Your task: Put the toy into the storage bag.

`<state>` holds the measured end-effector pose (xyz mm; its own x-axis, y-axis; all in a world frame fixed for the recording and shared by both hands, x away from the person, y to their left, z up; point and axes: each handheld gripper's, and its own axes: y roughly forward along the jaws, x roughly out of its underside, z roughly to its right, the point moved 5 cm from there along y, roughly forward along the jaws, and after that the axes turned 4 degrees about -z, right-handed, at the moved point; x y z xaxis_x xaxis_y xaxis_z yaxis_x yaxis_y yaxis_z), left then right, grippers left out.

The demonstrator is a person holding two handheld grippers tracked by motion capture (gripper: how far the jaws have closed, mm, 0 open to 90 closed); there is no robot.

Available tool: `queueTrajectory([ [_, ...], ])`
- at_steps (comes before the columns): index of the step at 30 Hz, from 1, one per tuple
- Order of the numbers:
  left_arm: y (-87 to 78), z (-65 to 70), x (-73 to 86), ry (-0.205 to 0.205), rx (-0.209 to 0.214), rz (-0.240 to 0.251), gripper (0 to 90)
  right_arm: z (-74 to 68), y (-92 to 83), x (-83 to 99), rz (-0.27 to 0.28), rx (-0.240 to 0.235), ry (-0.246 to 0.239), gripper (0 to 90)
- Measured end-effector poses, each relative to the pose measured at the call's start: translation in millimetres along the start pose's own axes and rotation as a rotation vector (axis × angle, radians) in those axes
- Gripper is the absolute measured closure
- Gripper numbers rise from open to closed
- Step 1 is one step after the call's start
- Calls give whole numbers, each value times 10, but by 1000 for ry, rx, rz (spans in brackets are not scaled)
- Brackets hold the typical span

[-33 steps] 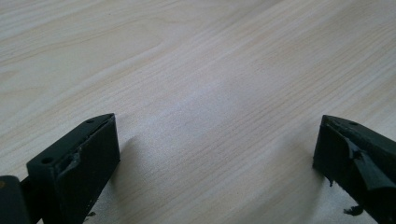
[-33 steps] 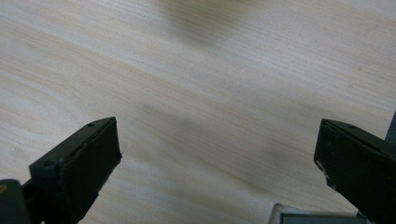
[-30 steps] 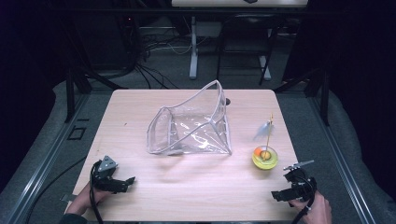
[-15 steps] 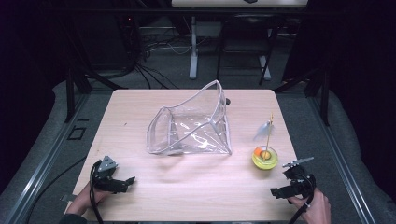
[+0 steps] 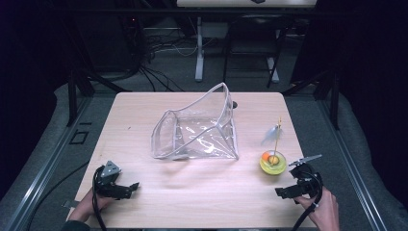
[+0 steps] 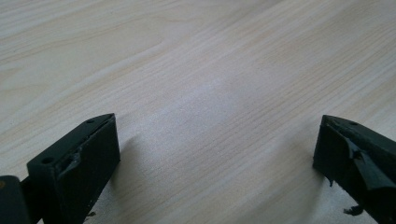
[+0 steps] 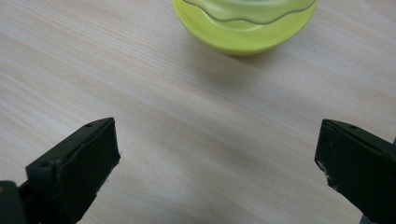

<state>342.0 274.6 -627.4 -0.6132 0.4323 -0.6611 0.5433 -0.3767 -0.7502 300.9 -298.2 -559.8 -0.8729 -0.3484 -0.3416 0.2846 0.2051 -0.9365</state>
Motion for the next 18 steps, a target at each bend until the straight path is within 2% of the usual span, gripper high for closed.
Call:
queueTrajectory([
  [2,0,-1,0,1,0,0,2,-4,-11,-6,-3,3,-1,0],
  [4,0,1,0,-2,0,0,3,-23,-30,-34,5,-14,-3,0],
  [9,-1,0,1,-1,-1,0,2,-7,-109,-141,1,-9,-35,0],
  [12,-1,0,1,-1,-1,0,2,-5,-155,-178,13,-3,-37,0],
  [15,0,5,2,-9,-3,2,3,-49,-226,-270,27,-28,-48,0],
  [18,-1,4,3,-7,-3,1,3,-67,-246,-311,23,-28,-57,0],
])
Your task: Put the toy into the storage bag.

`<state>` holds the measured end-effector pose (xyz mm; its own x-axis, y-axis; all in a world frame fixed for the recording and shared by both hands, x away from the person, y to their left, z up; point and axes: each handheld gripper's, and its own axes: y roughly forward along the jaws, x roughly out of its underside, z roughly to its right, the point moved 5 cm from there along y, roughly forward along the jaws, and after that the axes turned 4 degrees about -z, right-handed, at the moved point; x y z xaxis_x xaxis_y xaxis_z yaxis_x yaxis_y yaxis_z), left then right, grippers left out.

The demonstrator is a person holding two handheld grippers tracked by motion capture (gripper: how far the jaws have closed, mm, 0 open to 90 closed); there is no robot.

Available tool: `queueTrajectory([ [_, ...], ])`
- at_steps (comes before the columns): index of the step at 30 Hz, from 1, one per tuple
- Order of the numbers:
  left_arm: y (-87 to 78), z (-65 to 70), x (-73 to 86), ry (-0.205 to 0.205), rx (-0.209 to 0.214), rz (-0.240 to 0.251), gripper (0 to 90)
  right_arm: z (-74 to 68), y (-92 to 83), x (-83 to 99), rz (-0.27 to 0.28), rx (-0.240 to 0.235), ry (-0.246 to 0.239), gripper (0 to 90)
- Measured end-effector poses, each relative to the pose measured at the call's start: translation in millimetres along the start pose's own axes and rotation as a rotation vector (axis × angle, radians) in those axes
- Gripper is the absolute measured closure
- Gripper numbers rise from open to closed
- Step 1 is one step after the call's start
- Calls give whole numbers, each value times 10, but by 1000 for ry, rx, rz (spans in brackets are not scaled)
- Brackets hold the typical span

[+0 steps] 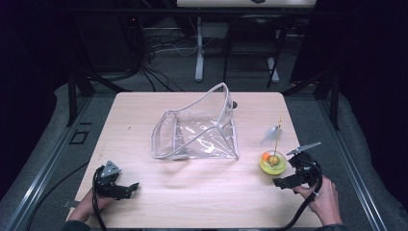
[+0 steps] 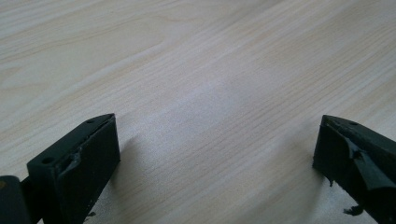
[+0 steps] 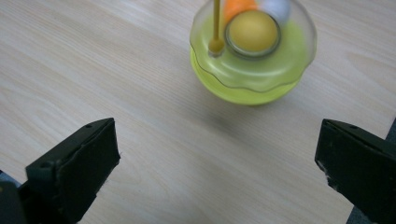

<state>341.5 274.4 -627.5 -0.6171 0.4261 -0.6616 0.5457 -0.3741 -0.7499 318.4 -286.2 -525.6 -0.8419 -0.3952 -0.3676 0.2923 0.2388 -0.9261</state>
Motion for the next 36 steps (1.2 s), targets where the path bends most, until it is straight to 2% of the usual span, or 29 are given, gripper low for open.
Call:
queueTrajectory([
  [4,0,0,0,-1,0,0,3,-20,-6,-85,1,6,-5,0],
  [7,0,0,0,0,0,0,3,-26,-17,-154,-11,10,-28,0],
  [11,0,0,0,0,0,0,2,-21,-15,-211,-17,3,-25,0],
  [19,0,0,0,-1,0,0,3,17,-187,-420,-22,18,-53,0],
  [25,0,0,0,0,0,0,2,9,-249,-531,-15,21,-56,0],
  [26,0,0,0,-1,0,0,3,16,-275,-570,-42,25,-64,16],
  [30,0,0,0,0,0,0,3,15,-296,-630,-51,30,-67,61],
  [31,0,0,0,0,0,0,3,-5,-325,-691,-40,29,-70,134],
  [33,0,0,0,0,0,0,3,-17,-359,-733,-47,33,-78,205],
  [34,0,0,0,0,0,0,3,-17,-359,-733,-47,33,-78,205],
  [36,0,0,0,-1,0,0,3,-34,-400,-788,-46,56,-89,320],
])
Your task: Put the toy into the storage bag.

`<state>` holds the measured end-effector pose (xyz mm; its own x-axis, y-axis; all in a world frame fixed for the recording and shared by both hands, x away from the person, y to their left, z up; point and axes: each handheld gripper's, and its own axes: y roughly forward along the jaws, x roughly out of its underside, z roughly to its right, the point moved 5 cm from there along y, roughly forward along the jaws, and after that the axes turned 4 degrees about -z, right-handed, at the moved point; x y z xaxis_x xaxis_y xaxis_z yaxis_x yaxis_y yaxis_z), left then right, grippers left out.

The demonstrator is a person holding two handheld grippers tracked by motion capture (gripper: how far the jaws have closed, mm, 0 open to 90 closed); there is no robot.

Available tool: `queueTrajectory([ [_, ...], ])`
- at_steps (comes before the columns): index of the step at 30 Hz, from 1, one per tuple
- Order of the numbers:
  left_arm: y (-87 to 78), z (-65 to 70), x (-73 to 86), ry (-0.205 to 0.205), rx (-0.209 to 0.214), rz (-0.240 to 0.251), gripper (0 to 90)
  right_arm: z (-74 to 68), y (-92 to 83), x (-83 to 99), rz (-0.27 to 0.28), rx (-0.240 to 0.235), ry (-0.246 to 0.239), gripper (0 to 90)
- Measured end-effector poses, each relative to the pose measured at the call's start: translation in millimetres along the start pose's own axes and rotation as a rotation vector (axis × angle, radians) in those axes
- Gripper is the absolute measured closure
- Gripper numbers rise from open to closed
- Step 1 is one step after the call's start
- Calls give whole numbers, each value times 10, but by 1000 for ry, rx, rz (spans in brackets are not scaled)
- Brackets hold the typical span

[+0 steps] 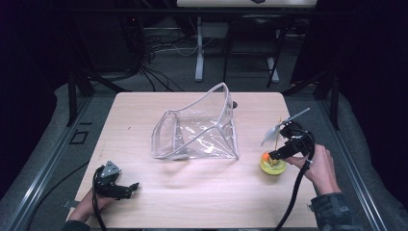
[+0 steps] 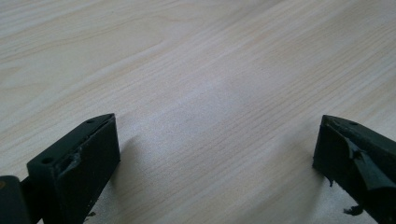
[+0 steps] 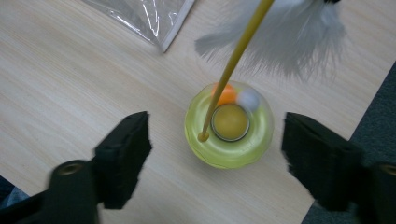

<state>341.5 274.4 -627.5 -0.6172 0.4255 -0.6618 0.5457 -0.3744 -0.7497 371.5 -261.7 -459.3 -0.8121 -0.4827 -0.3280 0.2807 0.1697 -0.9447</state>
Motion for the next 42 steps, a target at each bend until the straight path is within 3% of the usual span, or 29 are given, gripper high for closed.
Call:
queueTrajectory([
  [5,0,-1,0,1,0,0,2,-16,-59,-85,-20,23,-20,487],
  [9,0,-2,-1,2,1,0,2,-8,-83,-129,-37,19,-16,541],
  [14,0,-2,-1,4,1,0,2,-11,-114,-190,-19,9,-10,592],
  [18,-1,-1,0,2,1,-2,2,-17,-165,-259,-26,18,-28,640],
  [24,0,-3,-1,4,1,-1,2,-26,-197,-328,-37,26,-40,766],
  [37,0,-3,-1,4,2,-1,2,9,-76,-290,-87,14,-31,818],
  [42,1,-5,-2,6,3,-1,2,7,-60,-281,-95,9,-41,878],
])
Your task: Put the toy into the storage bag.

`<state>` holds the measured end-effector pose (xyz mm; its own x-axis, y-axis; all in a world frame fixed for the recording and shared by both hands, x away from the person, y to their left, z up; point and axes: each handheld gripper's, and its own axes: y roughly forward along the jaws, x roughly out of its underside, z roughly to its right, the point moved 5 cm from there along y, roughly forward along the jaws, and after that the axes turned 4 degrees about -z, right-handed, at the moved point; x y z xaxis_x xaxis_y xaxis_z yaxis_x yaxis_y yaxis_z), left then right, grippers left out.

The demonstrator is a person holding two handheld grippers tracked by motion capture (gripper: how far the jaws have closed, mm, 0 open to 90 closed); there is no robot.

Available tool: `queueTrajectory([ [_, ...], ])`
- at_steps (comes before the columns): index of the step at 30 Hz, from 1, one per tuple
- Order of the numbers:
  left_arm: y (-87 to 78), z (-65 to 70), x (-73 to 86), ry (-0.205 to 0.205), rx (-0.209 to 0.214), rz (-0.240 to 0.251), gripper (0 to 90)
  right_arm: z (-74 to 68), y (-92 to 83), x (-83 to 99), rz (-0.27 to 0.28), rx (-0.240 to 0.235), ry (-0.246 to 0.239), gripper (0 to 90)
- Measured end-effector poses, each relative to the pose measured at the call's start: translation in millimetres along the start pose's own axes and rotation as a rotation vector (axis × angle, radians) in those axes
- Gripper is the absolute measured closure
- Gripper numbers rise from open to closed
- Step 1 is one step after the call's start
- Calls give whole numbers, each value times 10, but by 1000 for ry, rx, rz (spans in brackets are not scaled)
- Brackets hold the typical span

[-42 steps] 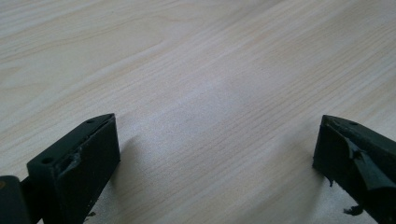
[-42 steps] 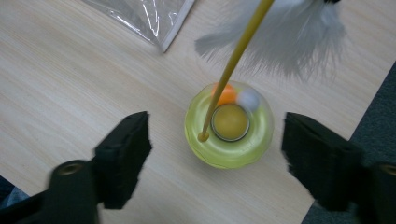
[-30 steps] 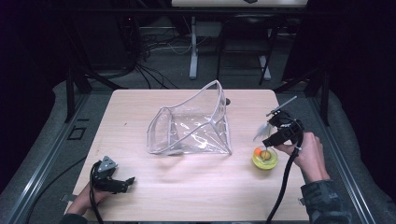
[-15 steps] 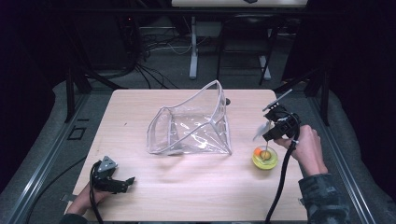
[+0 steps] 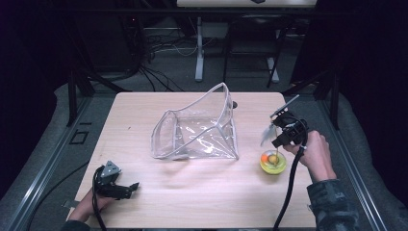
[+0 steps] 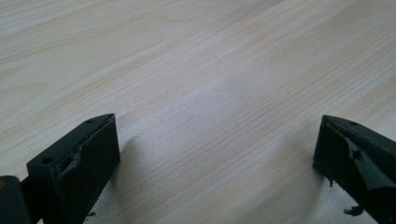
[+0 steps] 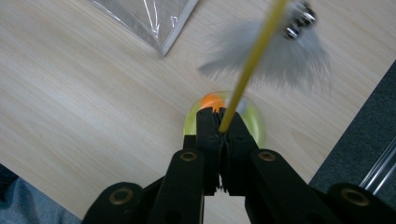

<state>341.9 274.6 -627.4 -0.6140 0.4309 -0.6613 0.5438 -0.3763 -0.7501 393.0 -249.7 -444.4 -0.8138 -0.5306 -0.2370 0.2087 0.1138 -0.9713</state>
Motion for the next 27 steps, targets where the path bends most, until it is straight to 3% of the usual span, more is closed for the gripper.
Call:
queueTrajectory([
  [13,0,0,0,1,0,0,2,-3,-21,-65,-28,13,-24,881],
  [19,1,3,0,-5,1,1,2,-50,-53,-103,-6,-16,-33,881],
  [24,0,0,0,0,0,0,2,-88,-93,-149,7,-21,-33,880],
  [26,1,1,0,-2,0,0,2,-77,-134,-166,-15,0,-55,880],
  [27,1,2,0,-3,0,1,2,-93,-149,-194,7,-7,-46,880],
])
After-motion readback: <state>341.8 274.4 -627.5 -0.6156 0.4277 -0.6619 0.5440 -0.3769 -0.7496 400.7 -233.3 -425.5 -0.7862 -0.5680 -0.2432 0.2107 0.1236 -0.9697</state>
